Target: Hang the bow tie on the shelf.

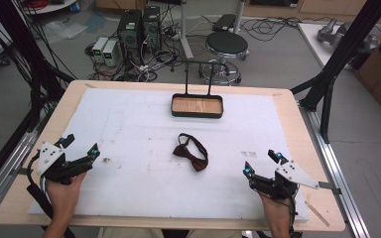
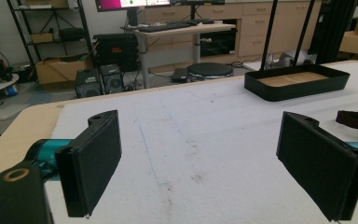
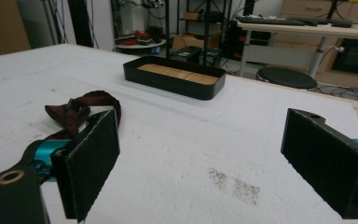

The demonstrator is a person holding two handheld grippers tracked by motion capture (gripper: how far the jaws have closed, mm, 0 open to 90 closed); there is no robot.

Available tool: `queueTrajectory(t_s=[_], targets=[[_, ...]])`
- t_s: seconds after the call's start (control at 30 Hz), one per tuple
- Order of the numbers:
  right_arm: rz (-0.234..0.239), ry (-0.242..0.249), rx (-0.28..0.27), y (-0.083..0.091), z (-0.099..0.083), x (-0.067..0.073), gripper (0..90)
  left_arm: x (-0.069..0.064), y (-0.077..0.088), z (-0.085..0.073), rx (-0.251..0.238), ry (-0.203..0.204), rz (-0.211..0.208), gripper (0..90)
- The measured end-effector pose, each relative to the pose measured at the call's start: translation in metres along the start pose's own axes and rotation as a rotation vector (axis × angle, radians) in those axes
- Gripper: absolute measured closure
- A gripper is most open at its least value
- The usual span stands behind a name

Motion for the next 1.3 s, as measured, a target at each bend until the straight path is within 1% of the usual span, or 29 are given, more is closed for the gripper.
queueTrajectory(t_s=[0.03, 0.07, 0.1, 0.13, 0.17, 0.2, 0.23, 0.27, 0.3, 0.37, 0.43, 0.47, 0.5, 0.6, 0.63, 0.73, 0.77, 0.8, 0.83, 0.87, 0.9, 0.93, 1.0, 1.07, 1.1, 1.17, 1.2, 1.27, 1.3], targets=[[0.019, 0.004, 0.006, -0.003, 0.003, 0.001, 10.5, 0.0, 0.0, 0.0, -0.001, 0.002, -0.002, 14.3], [0.019, 0.004, 0.006, -0.003, 0.003, 0.001, 10.5, 0.0, 0.0, 0.0, -0.001, 0.002, -0.002, 14.4], [0.045, 0.002, 0.004, -0.005, 0.006, 0.003, 10.5, 0.0, -0.001, -0.001, 0.002, 0.003, -0.006, 14.4], [0.105, 0.006, 0.003, -0.009, 0.01, 0.007, 10.5, 0.0, -0.001, -0.001, 0.004, 0.0, -0.007, 14.4], [0.127, 0.012, 0.011, -0.011, 0.011, 0.01, 10.5, -0.001, -0.001, -0.001, 0.004, -0.001, -0.01, 14.4], [0.127, 0.012, 0.011, -0.011, 0.011, 0.01, 10.5, -0.001, -0.001, -0.001, 0.004, -0.001, -0.01, 14.4], [0.171, 0.03, 0.015, -0.016, 0.015, 0.015, 10.5, -0.002, -0.001, -0.001, 0.005, -0.003, -0.014, 14.4], [0.171, 0.03, 0.015, -0.016, 0.015, 0.015, 10.5, -0.002, -0.001, -0.001, 0.005, -0.003, -0.014, 14.4], [0.204, 0.05, 0.023, -0.022, 0.018, 0.021, 10.6, -0.002, -0.002, -0.002, 0.008, -0.002, -0.016, 14.4], [0.213, 0.061, 0.023, -0.025, 0.018, 0.023, 10.7, -0.002, -0.002, -0.002, 0.008, -0.003, -0.016, 14.4], [0.255, 0.05, 0.032, -0.034, 0.02, 0.031, 11.0, -0.002, -0.002, -0.002, 0.008, -0.002, -0.016, 14.4], [0.255, 0.05, 0.032, -0.034, 0.02, 0.031, 11.0, -0.002, -0.002, -0.002, 0.008, -0.002, -0.016, 14.4], [0.288, 0.055, 0.038, -0.041, 0.02, 0.036, 15.5, -0.002, -0.002, -0.002, 0.008, 0.001, -0.017, 14.4], [0.3, 0.063, 0.033, -0.046, 0.02, 0.039, 15.5, -0.003, -0.002, -0.002, 0.009, -0.004, -0.021, 14.4], [0.32, 0.056, 0.047, -0.052, 0.018, 0.044, 15.5, -0.003, -0.002, -0.002, 0.006, -0.002, -0.021, 14.4], [0.332, 0.058, 0.064, -0.058, 0.016, 0.05, 15.5, -0.003, -0.002, -0.002, 0.008, -0.002, -0.02, 14.4], [0.351, 0.056, 0.077, -0.064, 0.015, 0.056, 15.5, -0.003, -0.002, -0.002, 0.008, -0.004, -0.021, 14.4], [0.351, 0.056, 0.077, -0.064, 0.015, 0.056, 15.5, -0.003, -0.002, -0.002, 0.008, -0.004, -0.021, 14.4], [0.377, 0.055, 0.085, -0.073, 0.015, 0.065, 16.3, -0.003, -0.002, -0.002, 0.007, -0.005, -0.021, 14.4], [0.377, 0.055, 0.085, -0.073, 0.015, 0.065, 16.3, -0.003, -0.002, -0.002, 0.006, -0.005, -0.02, 14.4], [0.396, 0.056, 0.092, -0.08, 0.014, 0.071, 17.0, -0.003, -0.002, -0.002, 0.004, -0.004, -0.019, 14.4], [0.396, 0.056, 0.092, -0.08, 0.014, 0.071, 17.0, -0.003, -0.002, -0.002, 0.004, -0.004, -0.019, 14.4], [0.42, 0.054, 0.1, -0.087, 0.012, 0.078, 20.0, -0.003, -0.002, -0.002, 0.003, -0.002, -0.019, 14.4], [0.43, 0.05, 0.115, -0.093, 0.009, 0.084, 20.2, -0.003, -0.002, -0.002, 0.004, -0.002, -0.019, 14.4], [0.441, 0.043, 0.129, -0.099, 0.006, 0.09, 20.4, -0.003, -0.002, -0.001, 0.001, 0.001, -0.021, 14.4], [0.446, 0.048, 0.131, -0.102, 0.005, 0.092, 20.5, -0.003, -0.002, -0.001, 0.0, 0.0, -0.021, 14.4], [0.458, 0.04, 0.149, -0.107, 0.002, 0.097, 23.9, -0.003, -0.002, -0.001, 0.0, 0.0, -0.021, 14.5], [0.461, 0.046, 0.159, -0.11, 0.0, 0.098, 24.3, -0.003, -0.002, -0.002, 0.0, 0.001, -0.021, 14.5], [0.468, 0.042, 0.184, -0.115, -0.005, 0.102, 24.3, -0.003, -0.002, -0.001, -0.001, 0.001, -0.021, 14.5]])
Point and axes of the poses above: each handheld gripper's, and its own axes: y roughly backward along the jaws, z roughly out of its top, x roughly to its left, the point moved 8 cm from there along -y, roughly forward along the jaws, and after that the axes turned 14 degrees about -x, right-handed, at the moved point
